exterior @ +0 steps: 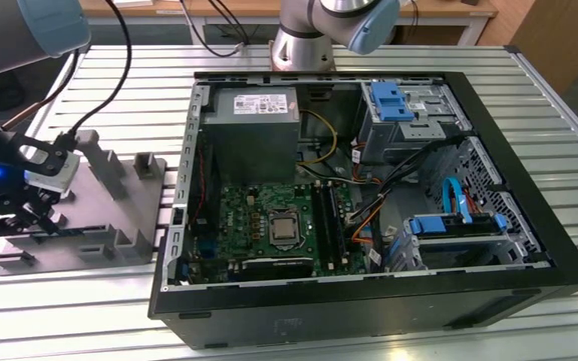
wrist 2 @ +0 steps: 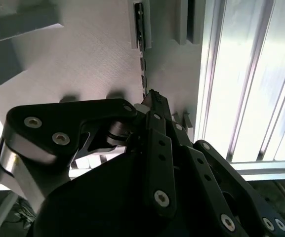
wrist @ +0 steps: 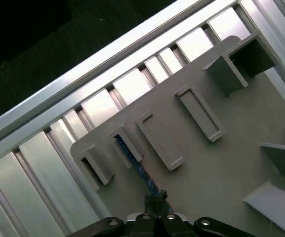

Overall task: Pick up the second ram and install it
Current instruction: 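Pick up the second ram and move it above second insertion slot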

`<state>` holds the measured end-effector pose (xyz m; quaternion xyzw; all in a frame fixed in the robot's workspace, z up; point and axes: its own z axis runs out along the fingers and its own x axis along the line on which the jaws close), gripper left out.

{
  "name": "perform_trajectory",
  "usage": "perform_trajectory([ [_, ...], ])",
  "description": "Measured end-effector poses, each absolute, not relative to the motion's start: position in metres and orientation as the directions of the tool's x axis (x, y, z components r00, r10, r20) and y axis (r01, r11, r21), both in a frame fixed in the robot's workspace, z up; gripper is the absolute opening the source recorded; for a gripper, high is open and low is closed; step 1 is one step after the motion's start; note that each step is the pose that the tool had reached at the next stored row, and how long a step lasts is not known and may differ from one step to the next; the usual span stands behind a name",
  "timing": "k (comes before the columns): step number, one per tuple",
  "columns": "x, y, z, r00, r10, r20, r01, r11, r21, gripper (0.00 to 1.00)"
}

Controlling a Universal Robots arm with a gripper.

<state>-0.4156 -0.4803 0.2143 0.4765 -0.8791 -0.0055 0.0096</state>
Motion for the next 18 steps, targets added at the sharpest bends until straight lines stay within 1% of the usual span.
perform_trajectory([
  [15,-0.4156,-0.4803,0.2138,-0.346,-0.938,0.011,-0.938,0.346,0.019,0.10],
  [18,-0.4156,-0.4803,0.2137,-0.311,-0.950,0.003,-0.950,0.311,0.022,0.10],
])
